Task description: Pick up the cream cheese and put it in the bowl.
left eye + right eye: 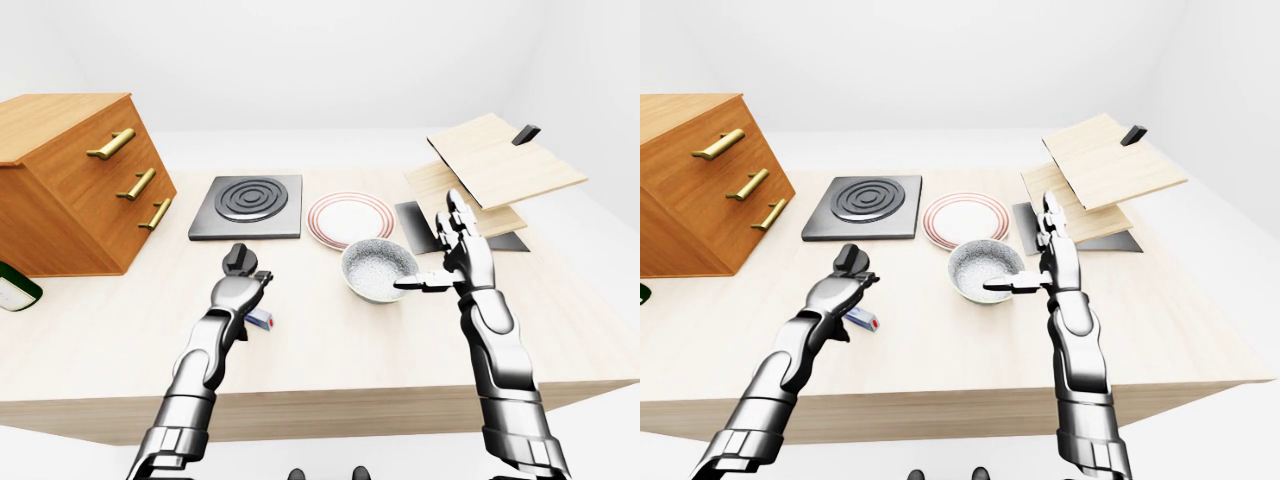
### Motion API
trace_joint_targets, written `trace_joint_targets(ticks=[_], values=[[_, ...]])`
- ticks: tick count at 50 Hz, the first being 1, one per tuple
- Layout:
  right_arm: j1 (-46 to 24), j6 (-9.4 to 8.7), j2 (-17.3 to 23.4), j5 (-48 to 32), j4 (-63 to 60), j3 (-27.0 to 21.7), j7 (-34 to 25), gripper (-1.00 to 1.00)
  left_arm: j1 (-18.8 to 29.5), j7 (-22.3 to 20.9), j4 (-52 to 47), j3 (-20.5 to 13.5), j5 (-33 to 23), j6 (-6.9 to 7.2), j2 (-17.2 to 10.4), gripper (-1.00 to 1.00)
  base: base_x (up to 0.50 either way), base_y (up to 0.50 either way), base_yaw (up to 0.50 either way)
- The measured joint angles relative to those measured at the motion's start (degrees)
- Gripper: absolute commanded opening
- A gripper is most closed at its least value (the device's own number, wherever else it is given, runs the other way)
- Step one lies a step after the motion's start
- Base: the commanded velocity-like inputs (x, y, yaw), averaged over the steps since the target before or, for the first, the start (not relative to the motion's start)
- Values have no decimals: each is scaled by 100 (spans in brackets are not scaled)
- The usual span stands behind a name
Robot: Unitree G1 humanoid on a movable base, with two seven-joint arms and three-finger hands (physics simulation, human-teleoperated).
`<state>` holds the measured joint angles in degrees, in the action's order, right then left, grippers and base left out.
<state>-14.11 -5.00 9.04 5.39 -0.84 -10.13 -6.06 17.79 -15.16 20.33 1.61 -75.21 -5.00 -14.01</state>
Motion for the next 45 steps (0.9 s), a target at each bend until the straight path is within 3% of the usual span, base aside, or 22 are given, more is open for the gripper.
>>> trace_joint_targets(ticks=[1, 2, 6, 7, 9, 13, 27, 45], values=[[1, 0, 1, 2, -2, -2, 0, 100, -3, 0, 0, 2, -1, 0, 2, 46, 0, 0, 0], [3, 0, 1, 3, -3, -4, -1, 100, -6, -3, 1, 4, -3, 0, 4, 32, 0, 0, 0], [5, 0, 3, 6, 7, -7, -2, 100, -19, -19, -16, 6, 1, 0, 8, -49, 0, 0, 0], [6, 0, 2, 6, 12, -6, -2, 100, -19, -22, -21, 5, 0, 0, 5, -49, 0, 0, 0], [7, 0, 1, 4, 23, -4, -2, 100, -29, -50, -21, 9, 22, 1, 6, -79, 0, 0, 0], [5, 0, -5, 0, 52, 5, 1, 100, -46, -112, -13, 22, 12, 0, 12, -99, 0, 0, 0], [-25, 0, -45, -27, 91, 66, 19, 100, -11, -108, -59, 27, -10, 0, 40, -100, 0, 0, 0], [61, 0, -38, -8, 420, 36, -39, 100, 365, -1142, -1680, -10, 195, 0, 318, -100, 0, 0, 0]])
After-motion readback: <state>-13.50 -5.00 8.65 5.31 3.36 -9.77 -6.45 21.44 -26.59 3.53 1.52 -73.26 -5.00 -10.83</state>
